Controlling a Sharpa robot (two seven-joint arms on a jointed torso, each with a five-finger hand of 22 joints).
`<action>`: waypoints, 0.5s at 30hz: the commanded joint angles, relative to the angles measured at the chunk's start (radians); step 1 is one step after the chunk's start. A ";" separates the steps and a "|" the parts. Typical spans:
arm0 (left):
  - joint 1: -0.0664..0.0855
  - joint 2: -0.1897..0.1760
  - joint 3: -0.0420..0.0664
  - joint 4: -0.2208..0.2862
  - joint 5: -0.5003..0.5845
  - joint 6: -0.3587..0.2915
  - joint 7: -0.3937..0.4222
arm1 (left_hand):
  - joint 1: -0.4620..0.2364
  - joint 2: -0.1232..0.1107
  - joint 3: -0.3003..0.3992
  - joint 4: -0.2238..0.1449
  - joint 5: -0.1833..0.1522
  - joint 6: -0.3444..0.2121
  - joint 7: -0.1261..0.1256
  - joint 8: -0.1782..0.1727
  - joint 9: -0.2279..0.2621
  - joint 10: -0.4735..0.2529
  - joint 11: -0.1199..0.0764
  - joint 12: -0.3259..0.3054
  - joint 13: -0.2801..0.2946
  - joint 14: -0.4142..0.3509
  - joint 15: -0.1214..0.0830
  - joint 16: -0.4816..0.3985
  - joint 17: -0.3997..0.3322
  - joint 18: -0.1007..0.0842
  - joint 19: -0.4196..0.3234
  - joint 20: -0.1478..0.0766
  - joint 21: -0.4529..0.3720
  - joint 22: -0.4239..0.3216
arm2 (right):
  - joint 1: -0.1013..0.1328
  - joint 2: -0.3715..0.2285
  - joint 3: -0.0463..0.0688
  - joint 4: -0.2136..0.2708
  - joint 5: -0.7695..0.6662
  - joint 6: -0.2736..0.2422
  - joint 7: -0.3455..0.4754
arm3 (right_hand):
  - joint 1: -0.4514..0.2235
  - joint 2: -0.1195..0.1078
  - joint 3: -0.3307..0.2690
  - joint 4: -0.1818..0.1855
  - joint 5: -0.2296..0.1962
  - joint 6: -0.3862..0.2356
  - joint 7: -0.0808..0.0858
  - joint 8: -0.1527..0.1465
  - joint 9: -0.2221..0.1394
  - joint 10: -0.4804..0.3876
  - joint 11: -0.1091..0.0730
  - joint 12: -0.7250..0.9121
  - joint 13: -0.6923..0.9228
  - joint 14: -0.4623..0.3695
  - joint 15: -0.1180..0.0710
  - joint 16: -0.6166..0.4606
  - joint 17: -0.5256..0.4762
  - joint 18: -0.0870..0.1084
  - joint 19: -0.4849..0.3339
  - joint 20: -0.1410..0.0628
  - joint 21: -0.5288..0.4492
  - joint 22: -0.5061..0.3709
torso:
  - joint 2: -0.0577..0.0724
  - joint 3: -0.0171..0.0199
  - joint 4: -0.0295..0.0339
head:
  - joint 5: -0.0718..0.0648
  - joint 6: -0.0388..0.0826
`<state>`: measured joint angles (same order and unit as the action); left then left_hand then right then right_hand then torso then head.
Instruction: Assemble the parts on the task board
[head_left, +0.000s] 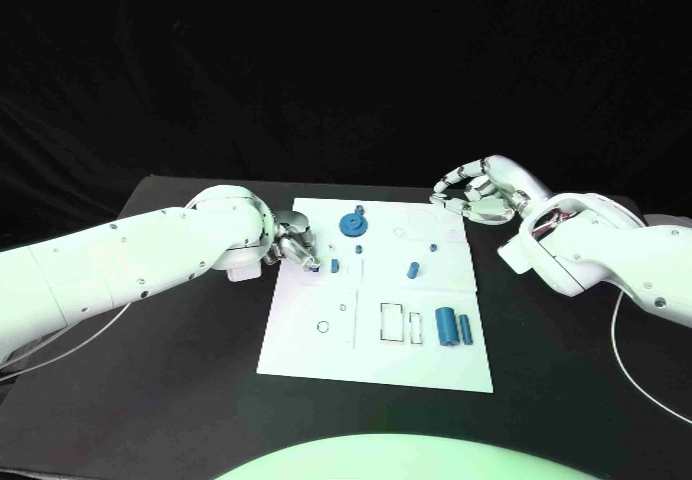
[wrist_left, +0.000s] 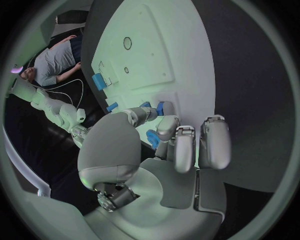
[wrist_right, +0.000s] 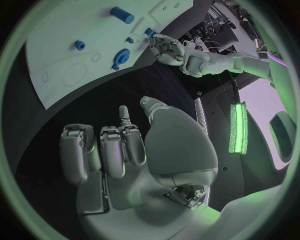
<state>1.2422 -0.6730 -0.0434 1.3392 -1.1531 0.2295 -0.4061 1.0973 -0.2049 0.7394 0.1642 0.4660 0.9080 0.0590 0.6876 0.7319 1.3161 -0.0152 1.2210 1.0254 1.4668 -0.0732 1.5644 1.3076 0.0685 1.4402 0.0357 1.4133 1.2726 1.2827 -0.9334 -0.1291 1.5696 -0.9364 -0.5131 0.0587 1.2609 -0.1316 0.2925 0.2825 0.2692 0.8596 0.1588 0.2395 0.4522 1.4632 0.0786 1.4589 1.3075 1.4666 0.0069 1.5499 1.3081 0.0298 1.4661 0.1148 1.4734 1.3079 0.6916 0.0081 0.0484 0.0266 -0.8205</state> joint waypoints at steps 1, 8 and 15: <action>-0.004 0.004 -0.004 -0.004 0.016 0.000 -0.025 | -0.001 0.018 0.158 -0.175 -0.005 -0.014 0.005 -0.005 -0.001 -0.020 0.002 -0.020 -0.026 0.100 -0.001 -0.001 0.249 -0.004 0.002 -0.003 0.002 -0.003 | 0.000 0.000 0.000 0.002 -0.003 0.005 0.005 | -0.008 0.000 0.004 0.000 0.005 0.004 -0.001 0.004 0.000 0.000 -0.004 -0.003 0.138 0.086 -0.005 -0.004 0.180 -0.002 0.045 -0.009 -0.005 0.180 | 0.000 0.0000 0.0009 | -0.002 0.000; -0.004 0.005 -0.004 -0.010 0.034 0.015 -0.033 | -0.032 0.010 0.039 -0.135 -0.016 -0.032 -0.003 -0.007 0.000 -0.030 0.000 -0.037 -0.046 0.100 -0.001 -0.001 0.249 -0.003 -0.001 0.000 -0.004 -0.007 | 0.000 -0.001 0.000 0.002 -0.003 0.005 0.005 | -0.008 0.000 0.004 0.000 0.005 0.004 -0.001 0.004 0.000 0.000 -0.004 -0.003 0.138 0.086 -0.005 -0.004 0.180 -0.002 0.045 -0.009 -0.005 0.180 | 0.000 -0.0002 0.0003 | -0.004 -0.001; -0.004 0.004 -0.005 -0.012 0.041 0.022 -0.037 | -0.054 0.001 -0.046 -0.083 -0.019 -0.016 -0.009 -0.016 -0.015 -0.029 -0.006 -0.034 -0.042 0.099 -0.006 -0.002 0.247 -0.004 0.000 -0.005 -0.005 -0.007 | 0.000 -0.002 0.000 0.002 -0.003 0.004 0.005 | -0.009 -0.002 0.006 -0.001 0.005 0.003 -0.001 0.006 0.000 0.001 -0.004 -0.003 0.138 0.086 -0.006 -0.004 0.180 -0.001 0.044 -0.009 -0.006 0.180 | 0.000 -0.0002 0.0002 | -0.004 -0.002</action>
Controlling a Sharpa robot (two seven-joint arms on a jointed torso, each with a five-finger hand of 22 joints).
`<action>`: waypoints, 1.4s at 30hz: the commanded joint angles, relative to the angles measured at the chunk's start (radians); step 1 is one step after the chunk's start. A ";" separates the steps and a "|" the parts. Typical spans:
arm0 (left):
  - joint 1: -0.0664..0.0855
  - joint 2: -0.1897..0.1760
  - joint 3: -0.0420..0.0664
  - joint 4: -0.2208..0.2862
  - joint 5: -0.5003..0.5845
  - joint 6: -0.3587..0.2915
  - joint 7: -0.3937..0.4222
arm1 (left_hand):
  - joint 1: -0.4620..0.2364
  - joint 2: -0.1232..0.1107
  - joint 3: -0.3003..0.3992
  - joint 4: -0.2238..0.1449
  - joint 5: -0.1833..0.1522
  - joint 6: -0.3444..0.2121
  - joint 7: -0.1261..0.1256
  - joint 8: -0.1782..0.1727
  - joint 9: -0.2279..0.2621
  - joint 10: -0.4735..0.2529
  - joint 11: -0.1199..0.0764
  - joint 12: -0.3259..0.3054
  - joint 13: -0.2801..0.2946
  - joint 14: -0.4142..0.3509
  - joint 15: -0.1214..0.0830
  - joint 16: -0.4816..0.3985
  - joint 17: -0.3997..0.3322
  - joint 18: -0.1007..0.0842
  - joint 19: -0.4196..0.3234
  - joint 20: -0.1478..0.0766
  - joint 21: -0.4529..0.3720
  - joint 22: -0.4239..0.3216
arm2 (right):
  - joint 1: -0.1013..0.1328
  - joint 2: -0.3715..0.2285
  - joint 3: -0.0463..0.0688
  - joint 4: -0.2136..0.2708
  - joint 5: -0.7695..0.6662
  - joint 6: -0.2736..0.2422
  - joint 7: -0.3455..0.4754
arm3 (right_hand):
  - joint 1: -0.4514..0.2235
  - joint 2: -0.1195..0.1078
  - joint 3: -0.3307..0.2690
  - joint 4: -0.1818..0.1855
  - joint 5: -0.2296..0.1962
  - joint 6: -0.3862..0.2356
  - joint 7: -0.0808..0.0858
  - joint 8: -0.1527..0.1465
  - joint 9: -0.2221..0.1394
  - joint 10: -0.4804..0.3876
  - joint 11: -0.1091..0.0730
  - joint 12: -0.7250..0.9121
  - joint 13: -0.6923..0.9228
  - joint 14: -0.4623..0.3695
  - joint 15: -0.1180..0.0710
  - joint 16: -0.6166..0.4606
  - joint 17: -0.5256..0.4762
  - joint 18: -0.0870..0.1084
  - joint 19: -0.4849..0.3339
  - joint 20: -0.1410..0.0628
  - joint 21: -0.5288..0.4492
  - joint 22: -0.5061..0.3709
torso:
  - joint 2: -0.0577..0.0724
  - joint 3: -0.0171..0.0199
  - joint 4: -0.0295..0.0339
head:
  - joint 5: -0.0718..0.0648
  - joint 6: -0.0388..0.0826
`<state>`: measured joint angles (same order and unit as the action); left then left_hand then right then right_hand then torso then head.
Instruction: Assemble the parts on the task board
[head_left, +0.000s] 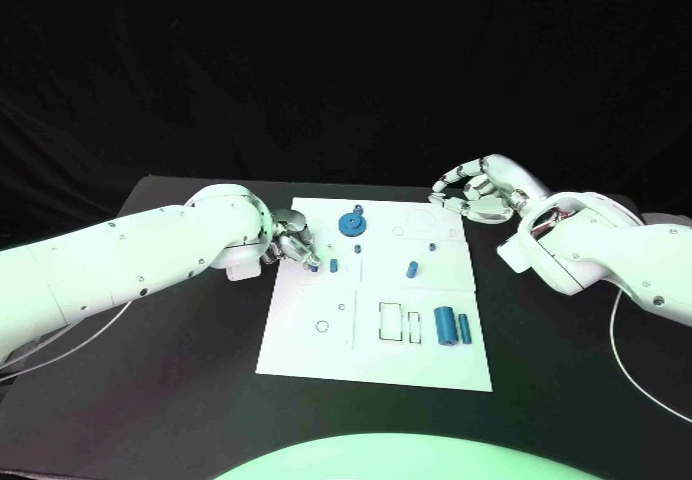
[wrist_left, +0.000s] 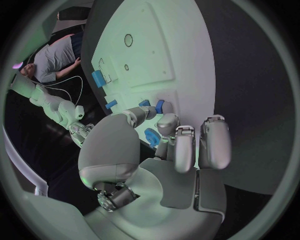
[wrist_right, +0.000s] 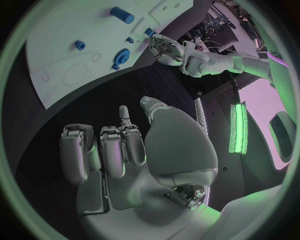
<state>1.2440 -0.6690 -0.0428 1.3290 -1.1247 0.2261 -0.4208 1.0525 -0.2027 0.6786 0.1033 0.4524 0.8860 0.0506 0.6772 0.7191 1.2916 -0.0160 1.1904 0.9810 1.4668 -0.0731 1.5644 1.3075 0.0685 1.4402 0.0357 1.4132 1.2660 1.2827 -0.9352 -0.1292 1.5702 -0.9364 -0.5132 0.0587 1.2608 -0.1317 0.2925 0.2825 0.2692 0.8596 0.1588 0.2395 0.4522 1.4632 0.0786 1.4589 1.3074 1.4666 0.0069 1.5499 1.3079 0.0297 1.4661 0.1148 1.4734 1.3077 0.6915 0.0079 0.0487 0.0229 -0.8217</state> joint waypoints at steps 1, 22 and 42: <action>-0.006 0.000 -0.005 -0.002 0.013 0.024 -0.023 | -0.014 -0.002 0.002 -0.012 -0.005 0.008 0.000 -0.008 -0.005 -0.005 -0.005 -0.003 0.002 0.099 -0.006 -0.003 0.247 -0.003 0.000 -0.005 -0.006 -0.002 | 0.000 -0.001 0.000 0.002 -0.003 0.004 0.006 | -0.009 -0.002 0.006 -0.001 0.005 0.003 -0.001 0.006 0.000 0.001 -0.004 -0.003 0.138 0.086 -0.006 -0.004 0.180 -0.001 0.045 -0.009 -0.006 0.180 | 0.000 -0.0003 -0.0001 | -0.001 0.000; -0.006 -0.012 0.000 -0.014 0.030 -0.039 -0.032 | -0.079 -0.004 -0.232 0.190 -0.035 0.031 0.004 -0.025 -0.032 -0.006 -0.001 0.001 0.009 0.098 -0.004 -0.005 0.241 -0.003 0.002 -0.004 -0.011 -0.003 | -0.001 -0.001 0.000 0.000 -0.002 0.002 0.007 | -0.009 -0.002 0.006 -0.001 0.005 0.003 -0.001 0.006 0.000 0.001 -0.004 -0.003 0.138 0.086 -0.006 -0.004 0.180 -0.001 0.045 -0.009 -0.006 0.180 | 0.000 -0.0007 -0.0004 | -0.005 0.004; -0.007 -0.004 0.010 -0.013 0.225 -0.368 0.376 | 0.186 0.004 -0.272 0.158 -0.105 -0.225 0.128 -0.092 -0.098 -0.486 0.123 -0.394 -0.426 -0.370 0.111 -0.547 -0.477 0.115 -0.385 0.090 -0.608 -0.718 | -0.003 -0.003 0.000 -0.003 0.002 -0.009 0.014 | -0.011 -0.003 0.006 0.000 0.006 0.002 -0.001 0.006 -0.001 -0.005 -0.004 -0.009 0.132 0.084 -0.006 -0.007 0.172 0.002 0.038 -0.009 -0.018 0.171 | -0.001 -0.0007 0.0016 | -0.016 0.018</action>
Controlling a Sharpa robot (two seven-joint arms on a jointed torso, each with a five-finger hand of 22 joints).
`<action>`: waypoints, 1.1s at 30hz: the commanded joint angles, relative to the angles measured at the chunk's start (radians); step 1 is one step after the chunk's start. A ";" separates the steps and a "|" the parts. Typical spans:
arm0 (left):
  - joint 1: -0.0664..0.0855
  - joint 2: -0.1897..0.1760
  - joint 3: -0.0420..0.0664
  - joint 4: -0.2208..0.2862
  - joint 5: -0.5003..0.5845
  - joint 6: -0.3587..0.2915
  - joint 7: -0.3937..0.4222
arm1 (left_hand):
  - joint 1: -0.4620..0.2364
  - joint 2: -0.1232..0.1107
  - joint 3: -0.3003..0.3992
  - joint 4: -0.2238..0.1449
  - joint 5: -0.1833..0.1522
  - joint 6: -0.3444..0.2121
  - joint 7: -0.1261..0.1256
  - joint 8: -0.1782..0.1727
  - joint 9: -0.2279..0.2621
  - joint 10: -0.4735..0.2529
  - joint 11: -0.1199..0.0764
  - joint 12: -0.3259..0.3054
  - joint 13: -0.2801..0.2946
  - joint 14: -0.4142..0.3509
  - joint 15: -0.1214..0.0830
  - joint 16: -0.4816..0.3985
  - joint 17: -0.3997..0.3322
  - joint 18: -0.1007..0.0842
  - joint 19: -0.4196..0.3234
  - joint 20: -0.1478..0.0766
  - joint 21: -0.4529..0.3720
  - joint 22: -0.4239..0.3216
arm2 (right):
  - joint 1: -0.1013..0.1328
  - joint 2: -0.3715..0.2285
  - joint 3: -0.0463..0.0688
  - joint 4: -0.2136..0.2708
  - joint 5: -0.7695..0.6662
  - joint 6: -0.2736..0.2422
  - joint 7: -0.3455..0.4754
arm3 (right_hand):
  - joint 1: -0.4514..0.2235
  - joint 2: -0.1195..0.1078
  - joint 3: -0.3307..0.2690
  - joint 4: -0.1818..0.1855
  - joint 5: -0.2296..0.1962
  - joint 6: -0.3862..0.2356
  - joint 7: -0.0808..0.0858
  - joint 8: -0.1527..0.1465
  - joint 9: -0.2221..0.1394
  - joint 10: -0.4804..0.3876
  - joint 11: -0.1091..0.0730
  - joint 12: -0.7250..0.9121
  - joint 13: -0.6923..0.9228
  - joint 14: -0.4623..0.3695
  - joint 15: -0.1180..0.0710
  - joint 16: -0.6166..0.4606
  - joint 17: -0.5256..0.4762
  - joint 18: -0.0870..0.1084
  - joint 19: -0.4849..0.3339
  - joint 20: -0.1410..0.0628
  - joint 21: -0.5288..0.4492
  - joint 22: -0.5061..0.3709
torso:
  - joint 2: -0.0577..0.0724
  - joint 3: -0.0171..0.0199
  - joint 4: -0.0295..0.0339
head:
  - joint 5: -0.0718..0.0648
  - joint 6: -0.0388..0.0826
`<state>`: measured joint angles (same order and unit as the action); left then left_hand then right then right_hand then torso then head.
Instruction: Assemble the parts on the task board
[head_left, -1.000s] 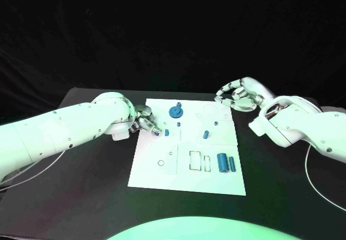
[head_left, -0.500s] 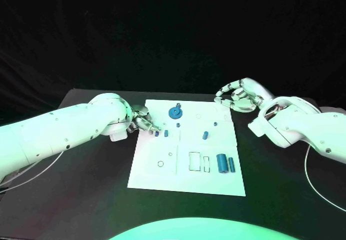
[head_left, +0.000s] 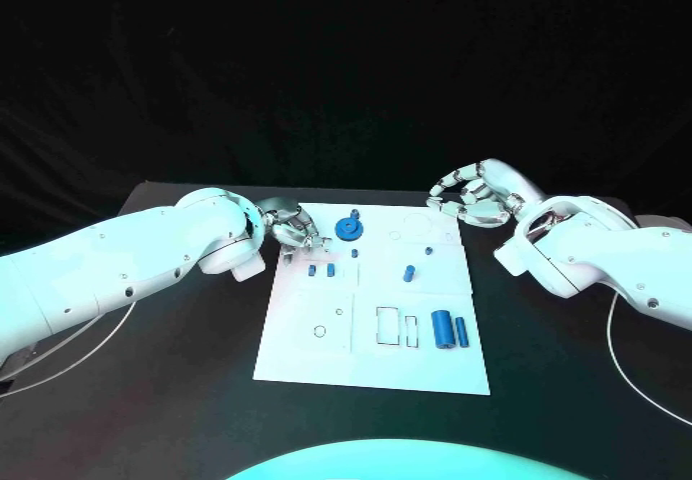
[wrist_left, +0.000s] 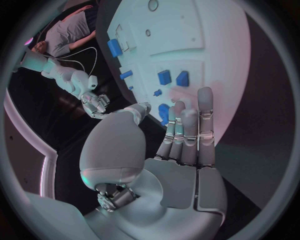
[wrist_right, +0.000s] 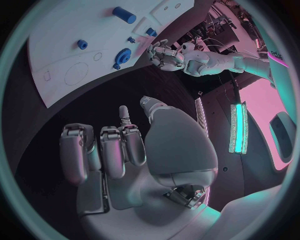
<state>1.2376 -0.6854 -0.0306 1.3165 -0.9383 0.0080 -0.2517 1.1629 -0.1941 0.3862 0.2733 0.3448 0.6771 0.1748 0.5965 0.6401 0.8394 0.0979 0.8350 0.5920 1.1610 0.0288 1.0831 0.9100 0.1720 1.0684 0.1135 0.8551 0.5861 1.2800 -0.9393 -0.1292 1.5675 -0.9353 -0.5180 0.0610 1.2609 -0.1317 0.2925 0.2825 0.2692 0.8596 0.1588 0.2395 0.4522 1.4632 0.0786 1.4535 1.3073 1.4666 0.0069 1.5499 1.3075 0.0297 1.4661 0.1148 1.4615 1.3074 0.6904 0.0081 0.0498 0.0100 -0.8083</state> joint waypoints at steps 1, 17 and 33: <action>-0.001 0.019 -0.005 -0.002 0.009 -0.174 0.239 | 0.139 -0.001 0.050 -0.037 0.004 -0.020 0.008 -0.019 -0.035 -0.049 0.012 -0.072 -0.069 -0.065 0.010 -0.066 -0.090 0.013 -0.002 0.012 -0.064 -0.050 | -0.001 0.001 0.000 -0.001 0.001 -0.004 0.012 | -0.011 -0.003 0.006 0.000 0.006 0.002 -0.001 0.006 -0.001 -0.007 -0.004 -0.006 0.130 0.083 -0.006 -0.008 0.169 0.003 0.036 -0.009 -0.010 0.168 | 0.001 -0.0011 -0.0007 | -0.002 0.008; -0.028 0.117 -0.039 -0.082 -0.458 -0.207 0.388 | 0.256 -0.050 0.103 -0.122 -0.051 0.039 -0.010 -0.127 -0.197 -0.047 0.016 -0.257 -0.293 -0.024 0.010 0.045 -0.103 0.012 0.037 0.010 -0.021 -0.023 | -0.004 0.011 0.000 -0.006 0.006 0.002 0.017 | -0.008 -0.002 0.009 -0.002 0.007 0.001 -0.001 0.006 0.000 -0.017 -0.004 -0.017 0.119 0.079 -0.006 -0.013 0.153 0.008 0.024 -0.009 -0.031 0.152 | 0.003 0.0007 -0.0035 | -0.007 0.025; -0.037 0.178 -0.042 -0.140 -0.615 -0.116 0.317 | 0.240 -0.062 0.102 -0.128 -0.054 0.075 -0.021 -0.156 -0.237 -0.023 0.009 -0.286 -0.346 0.078 0.003 0.191 0.011 -0.018 0.123 0.006 0.171 0.190 | -0.007 0.019 0.000 -0.007 0.007 0.001 0.017 | -0.008 -0.002 0.010 -0.003 0.007 0.001 -0.001 0.007 0.000 -0.018 -0.004 -0.017 0.118 0.079 -0.006 -0.014 0.151 0.009 0.022 -0.009 -0.033 0.151 | 0.004 -0.0005 -0.0026 | -0.015 0.024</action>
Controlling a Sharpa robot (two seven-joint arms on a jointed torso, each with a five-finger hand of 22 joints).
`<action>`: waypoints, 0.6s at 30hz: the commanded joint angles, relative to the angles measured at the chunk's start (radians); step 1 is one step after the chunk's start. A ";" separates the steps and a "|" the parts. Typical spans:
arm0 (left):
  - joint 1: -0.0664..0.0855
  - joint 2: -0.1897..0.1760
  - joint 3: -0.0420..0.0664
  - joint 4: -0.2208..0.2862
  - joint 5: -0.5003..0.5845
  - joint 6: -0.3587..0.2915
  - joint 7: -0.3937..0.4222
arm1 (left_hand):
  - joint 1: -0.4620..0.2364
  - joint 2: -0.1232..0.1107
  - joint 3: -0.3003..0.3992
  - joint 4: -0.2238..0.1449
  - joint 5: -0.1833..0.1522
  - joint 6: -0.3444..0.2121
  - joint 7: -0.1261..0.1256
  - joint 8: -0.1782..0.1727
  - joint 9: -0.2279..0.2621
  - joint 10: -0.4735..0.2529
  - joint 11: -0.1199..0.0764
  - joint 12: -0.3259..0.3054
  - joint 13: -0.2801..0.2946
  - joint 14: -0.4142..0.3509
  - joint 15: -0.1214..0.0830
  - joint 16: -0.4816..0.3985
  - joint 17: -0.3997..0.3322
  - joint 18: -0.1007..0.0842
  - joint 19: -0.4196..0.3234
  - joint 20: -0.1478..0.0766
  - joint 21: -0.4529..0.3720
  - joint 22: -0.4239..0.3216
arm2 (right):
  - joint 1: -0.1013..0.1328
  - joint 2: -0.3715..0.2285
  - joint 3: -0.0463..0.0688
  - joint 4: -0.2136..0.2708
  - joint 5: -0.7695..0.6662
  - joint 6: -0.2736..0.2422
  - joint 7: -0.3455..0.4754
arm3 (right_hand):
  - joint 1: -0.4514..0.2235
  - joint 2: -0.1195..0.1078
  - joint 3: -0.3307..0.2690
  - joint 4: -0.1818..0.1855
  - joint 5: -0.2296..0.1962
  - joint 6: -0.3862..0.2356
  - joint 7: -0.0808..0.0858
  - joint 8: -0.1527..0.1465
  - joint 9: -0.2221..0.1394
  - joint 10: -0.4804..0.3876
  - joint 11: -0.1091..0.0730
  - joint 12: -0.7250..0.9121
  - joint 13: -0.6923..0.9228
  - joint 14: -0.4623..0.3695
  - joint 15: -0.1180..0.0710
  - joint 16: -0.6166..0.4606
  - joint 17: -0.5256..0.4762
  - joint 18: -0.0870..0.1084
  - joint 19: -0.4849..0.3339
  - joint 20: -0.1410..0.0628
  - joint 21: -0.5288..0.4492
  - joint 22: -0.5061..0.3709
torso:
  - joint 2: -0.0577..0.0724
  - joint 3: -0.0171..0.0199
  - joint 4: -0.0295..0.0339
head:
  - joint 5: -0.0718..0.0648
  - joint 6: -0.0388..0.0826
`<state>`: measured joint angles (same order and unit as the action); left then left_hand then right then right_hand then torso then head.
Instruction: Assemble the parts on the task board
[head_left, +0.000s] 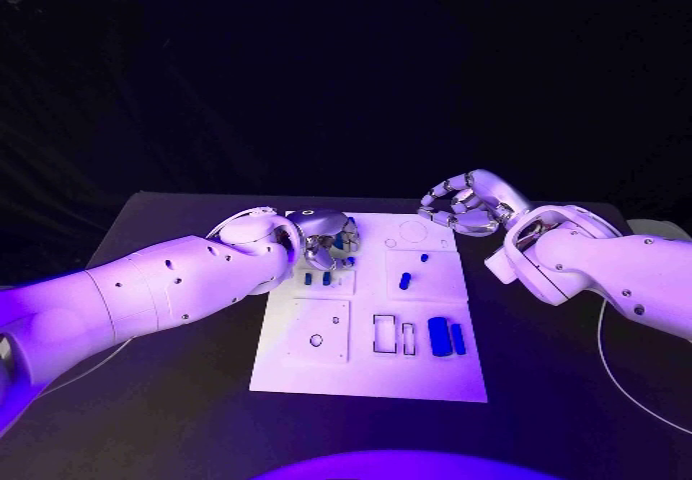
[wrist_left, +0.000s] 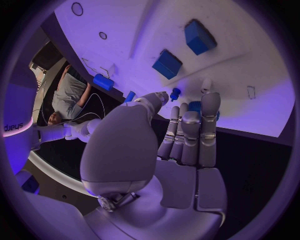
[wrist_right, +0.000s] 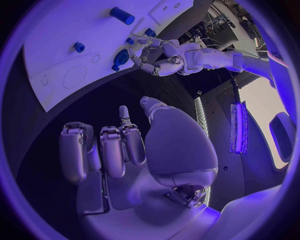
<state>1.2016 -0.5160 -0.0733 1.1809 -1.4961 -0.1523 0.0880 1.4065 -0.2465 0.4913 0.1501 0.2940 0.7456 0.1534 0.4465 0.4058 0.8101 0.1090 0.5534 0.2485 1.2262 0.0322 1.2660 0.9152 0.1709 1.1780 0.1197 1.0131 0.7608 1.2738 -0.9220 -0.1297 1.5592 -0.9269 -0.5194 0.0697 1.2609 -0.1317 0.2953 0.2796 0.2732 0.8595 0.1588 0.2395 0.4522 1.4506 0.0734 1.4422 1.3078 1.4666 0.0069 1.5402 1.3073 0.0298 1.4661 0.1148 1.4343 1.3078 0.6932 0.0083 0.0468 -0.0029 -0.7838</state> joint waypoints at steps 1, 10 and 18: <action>-0.001 0.010 0.001 -0.006 -0.059 0.046 -0.026 | -0.004 -0.009 -0.003 -0.004 -0.003 0.008 0.001 -0.007 -0.003 0.007 -0.002 -0.006 -0.005 0.014 0.000 0.011 0.007 -0.017 0.015 0.000 0.018 0.020 | -0.001 0.002 0.000 0.001 -0.002 0.003 0.009 | -0.008 -0.002 0.007 0.000 0.003 0.001 -0.001 0.007 0.000 -0.007 0.001 -0.007 0.116 0.079 -0.006 -0.005 0.150 0.009 0.022 -0.009 -0.007 0.149 | 0.001 -0.0007 0.0005 | -0.002 0.000; -0.001 0.028 0.001 -0.012 -0.064 0.065 -0.041 | 0.000 0.002 0.005 -0.007 -0.002 0.026 0.000 -0.012 -0.012 0.026 -0.002 -0.010 -0.018 0.039 0.000 0.043 0.031 -0.027 0.039 0.003 0.074 0.088 | -0.001 0.004 0.000 0.000 -0.002 0.004 0.008 | -0.008 -0.002 0.007 0.000 0.003 0.001 -0.001 0.007 0.000 -0.007 0.001 -0.007 0.116 0.079 -0.006 -0.005 0.150 0.009 0.022 -0.009 -0.007 0.149 | 0.001 0.0005 0.0015 | -0.003 -0.003; -0.001 0.037 0.001 -0.008 -0.071 0.098 -0.062 | 0.021 0.028 0.042 -0.029 -0.009 0.086 -0.009 -0.016 -0.024 0.103 -0.021 -0.006 -0.033 0.097 -0.016 0.097 0.090 -0.044 0.083 -0.003 0.164 0.197 | -0.001 0.006 0.000 -0.001 -0.002 0.005 0.008 | -0.008 -0.002 0.007 0.000 0.003 0.001 -0.001 0.007 0.000 -0.007 0.001 -0.007 0.116 0.079 -0.006 -0.005 0.150 0.009 0.022 -0.009 -0.007 0.149 | 0.001 0.0010 0.0020 | -0.004 -0.005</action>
<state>1.2016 -0.4830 -0.0715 1.1704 -1.5515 -0.0954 0.0453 1.4265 -0.2264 0.5290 0.1211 0.2901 0.8262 0.1445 0.4349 0.3824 0.9070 0.0874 0.5485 0.2172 1.3186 0.0148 1.3593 1.0034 0.1460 1.2563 0.1163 1.1733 0.9533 1.2734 -0.9175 -0.1297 1.5584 -0.9256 -0.5194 0.0702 1.2609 -0.1317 0.2953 0.2797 0.2731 0.8595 0.1588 0.2395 0.4522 1.4506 0.0734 1.4381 1.3076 1.4666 0.0069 1.5402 1.3080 0.0298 1.4661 0.1148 1.4308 1.3075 0.6939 0.0091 0.0482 -0.0062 -0.7883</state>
